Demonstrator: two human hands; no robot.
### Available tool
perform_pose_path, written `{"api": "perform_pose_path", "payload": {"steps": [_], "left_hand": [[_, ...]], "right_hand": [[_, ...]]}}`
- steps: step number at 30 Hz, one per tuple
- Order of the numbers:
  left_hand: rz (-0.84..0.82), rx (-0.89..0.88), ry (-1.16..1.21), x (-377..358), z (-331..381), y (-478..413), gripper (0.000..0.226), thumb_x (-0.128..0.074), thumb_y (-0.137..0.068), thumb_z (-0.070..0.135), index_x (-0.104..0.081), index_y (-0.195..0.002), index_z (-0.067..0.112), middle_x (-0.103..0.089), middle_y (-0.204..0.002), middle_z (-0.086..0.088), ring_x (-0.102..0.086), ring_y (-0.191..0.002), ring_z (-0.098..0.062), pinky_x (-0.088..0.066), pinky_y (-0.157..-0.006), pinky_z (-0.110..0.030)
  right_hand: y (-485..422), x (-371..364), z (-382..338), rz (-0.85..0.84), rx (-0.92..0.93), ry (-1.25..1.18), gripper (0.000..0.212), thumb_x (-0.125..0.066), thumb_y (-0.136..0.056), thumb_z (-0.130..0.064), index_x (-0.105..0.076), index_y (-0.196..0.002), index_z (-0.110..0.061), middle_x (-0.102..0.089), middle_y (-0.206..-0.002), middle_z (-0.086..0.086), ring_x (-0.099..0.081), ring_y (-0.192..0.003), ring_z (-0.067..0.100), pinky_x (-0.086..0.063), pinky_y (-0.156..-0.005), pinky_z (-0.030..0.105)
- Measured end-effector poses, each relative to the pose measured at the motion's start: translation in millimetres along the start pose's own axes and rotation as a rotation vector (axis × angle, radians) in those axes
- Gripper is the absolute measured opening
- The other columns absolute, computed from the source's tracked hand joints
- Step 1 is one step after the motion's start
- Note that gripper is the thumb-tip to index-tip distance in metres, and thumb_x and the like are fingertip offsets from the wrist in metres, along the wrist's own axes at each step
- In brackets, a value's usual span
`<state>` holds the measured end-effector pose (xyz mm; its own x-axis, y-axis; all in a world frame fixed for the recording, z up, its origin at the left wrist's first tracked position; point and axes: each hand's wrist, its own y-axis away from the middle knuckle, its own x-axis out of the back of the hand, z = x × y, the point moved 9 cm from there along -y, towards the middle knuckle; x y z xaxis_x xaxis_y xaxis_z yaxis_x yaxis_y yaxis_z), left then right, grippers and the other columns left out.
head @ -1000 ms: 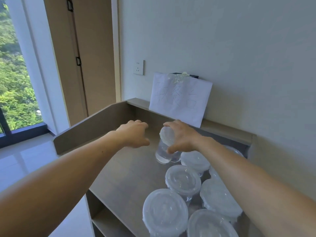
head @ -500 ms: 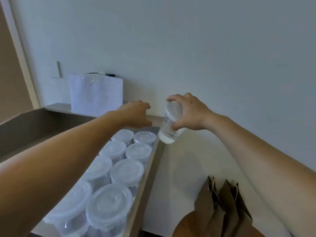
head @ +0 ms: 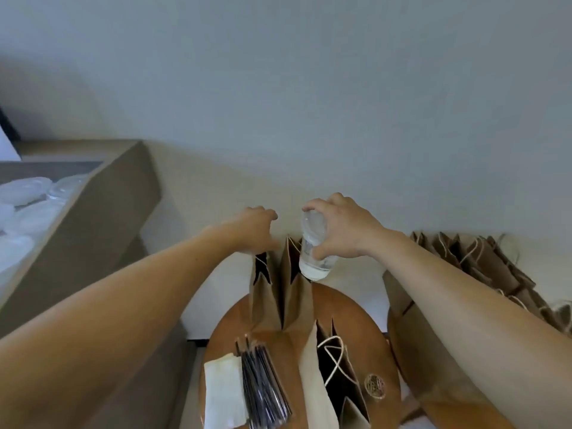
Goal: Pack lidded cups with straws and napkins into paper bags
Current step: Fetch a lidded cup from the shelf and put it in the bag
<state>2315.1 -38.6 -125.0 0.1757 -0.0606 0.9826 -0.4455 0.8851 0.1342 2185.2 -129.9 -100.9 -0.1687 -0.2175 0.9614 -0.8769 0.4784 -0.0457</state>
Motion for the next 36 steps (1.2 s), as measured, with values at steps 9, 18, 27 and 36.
{"api": "perform_pose_path", "payload": {"steps": [9,18,27,36], "left_hand": [[-0.311,0.043,0.143,-183.7,54.0,16.2,0.067,-0.074,-0.07,0.046,-0.05,-0.128,0.024,-0.06,-0.119,0.001,-0.061,-0.104,-0.022,-0.056,-0.087,-0.04],[-0.535,0.179,0.287,-299.0,77.2,68.0,0.069,-0.053,-0.067,0.077,-0.051,-0.107,0.021,-0.06,-0.088,0.004,-0.061,-0.08,-0.017,-0.054,-0.075,-0.036],[-0.498,0.455,0.772,-311.7,59.5,69.6,0.025,-0.048,-0.098,0.018,-0.064,-0.097,-0.002,-0.074,-0.08,-0.018,-0.072,-0.063,-0.022,-0.062,-0.074,-0.037],[-0.459,0.669,0.988,-318.3,44.2,81.2,0.02,-0.049,-0.098,0.013,-0.061,-0.095,-0.002,-0.071,-0.063,-0.017,-0.072,-0.057,-0.03,-0.055,-0.046,-0.027]], "right_hand": [[36.8,-80.7,80.8,-0.066,-0.096,-0.042,0.09,-0.073,-0.061,-0.049,-0.033,-0.141,-0.04,-0.038,-0.131,0.002,-0.04,-0.123,0.026,-0.046,-0.086,0.039],[47.7,-134.2,75.0,-0.103,-0.084,-0.103,0.089,-0.071,-0.059,-0.055,-0.033,-0.138,-0.041,-0.038,-0.127,0.001,-0.035,-0.124,0.025,-0.037,-0.08,0.035],[61.2,-150.5,63.7,-0.127,-0.059,-0.161,0.09,-0.08,-0.066,-0.044,-0.031,-0.142,-0.038,-0.036,-0.135,0.001,-0.039,-0.122,0.024,-0.038,-0.081,0.031],[80.3,-146.8,76.3,-0.214,0.002,-0.045,0.088,-0.078,-0.068,-0.045,-0.031,-0.143,-0.036,-0.034,-0.138,0.001,-0.037,-0.125,0.023,-0.045,-0.086,0.033]]}}
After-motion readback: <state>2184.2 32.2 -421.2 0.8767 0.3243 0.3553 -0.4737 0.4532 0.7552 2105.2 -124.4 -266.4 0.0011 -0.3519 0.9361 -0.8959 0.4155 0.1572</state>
